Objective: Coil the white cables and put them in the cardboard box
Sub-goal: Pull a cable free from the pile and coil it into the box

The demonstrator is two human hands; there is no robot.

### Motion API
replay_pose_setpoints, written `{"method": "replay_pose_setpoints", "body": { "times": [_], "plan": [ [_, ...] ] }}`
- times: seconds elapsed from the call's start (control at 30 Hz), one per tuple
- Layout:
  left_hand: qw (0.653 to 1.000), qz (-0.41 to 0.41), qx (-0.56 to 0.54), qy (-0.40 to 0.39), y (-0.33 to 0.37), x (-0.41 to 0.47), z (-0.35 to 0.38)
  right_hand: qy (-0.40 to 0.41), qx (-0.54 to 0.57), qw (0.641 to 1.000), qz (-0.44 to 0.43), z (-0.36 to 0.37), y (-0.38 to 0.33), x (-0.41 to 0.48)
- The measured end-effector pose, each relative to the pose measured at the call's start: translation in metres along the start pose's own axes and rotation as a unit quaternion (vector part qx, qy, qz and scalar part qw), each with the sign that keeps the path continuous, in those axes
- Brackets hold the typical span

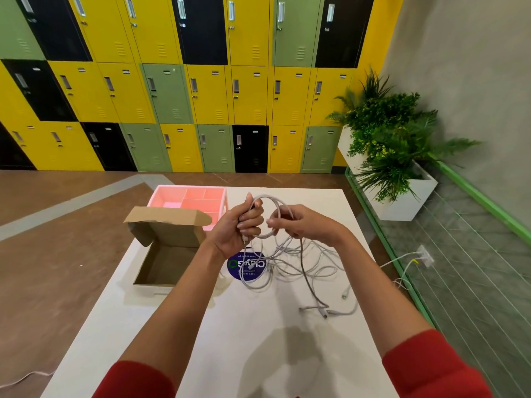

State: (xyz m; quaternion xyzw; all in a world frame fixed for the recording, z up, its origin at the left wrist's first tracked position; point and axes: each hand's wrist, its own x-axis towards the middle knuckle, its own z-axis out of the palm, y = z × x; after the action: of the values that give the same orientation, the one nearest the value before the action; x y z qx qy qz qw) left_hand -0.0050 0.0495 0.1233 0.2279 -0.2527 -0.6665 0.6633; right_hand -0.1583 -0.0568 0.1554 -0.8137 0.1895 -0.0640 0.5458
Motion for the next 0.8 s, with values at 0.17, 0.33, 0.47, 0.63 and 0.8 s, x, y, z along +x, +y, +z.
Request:
{"method": "replay_pose_setpoints", "body": {
  "times": [0.17, 0.33, 0.47, 0.63, 0.8],
  "plan": [
    [1.0, 0.004, -0.02, -0.015, 0.003, -0.002, -0.002, -0.031, 0.003, 1.0, 0.003, -0.001, -0.006, -0.001],
    [1.0, 0.013, -0.001, -0.006, 0.004, -0.002, 0.0, -0.033, -0.01, 0.999, 0.0, -0.002, -0.003, 0.001],
    [1.0, 0.011, 0.008, -0.003, 0.005, -0.005, 0.002, -0.013, 0.003, 1.0, -0.005, 0.001, -0.004, 0.001],
    [0.998, 0.009, -0.014, -0.053, 0.003, -0.003, 0.001, 0.015, 0.006, 1.0, 0.0, 0.002, -0.006, 0.002],
    [0.997, 0.026, -0.029, -0.07, 0.004, -0.004, -0.005, 0.061, 0.029, 0.998, -0.018, -0.003, 0.004, -0.001]
  ]
}}
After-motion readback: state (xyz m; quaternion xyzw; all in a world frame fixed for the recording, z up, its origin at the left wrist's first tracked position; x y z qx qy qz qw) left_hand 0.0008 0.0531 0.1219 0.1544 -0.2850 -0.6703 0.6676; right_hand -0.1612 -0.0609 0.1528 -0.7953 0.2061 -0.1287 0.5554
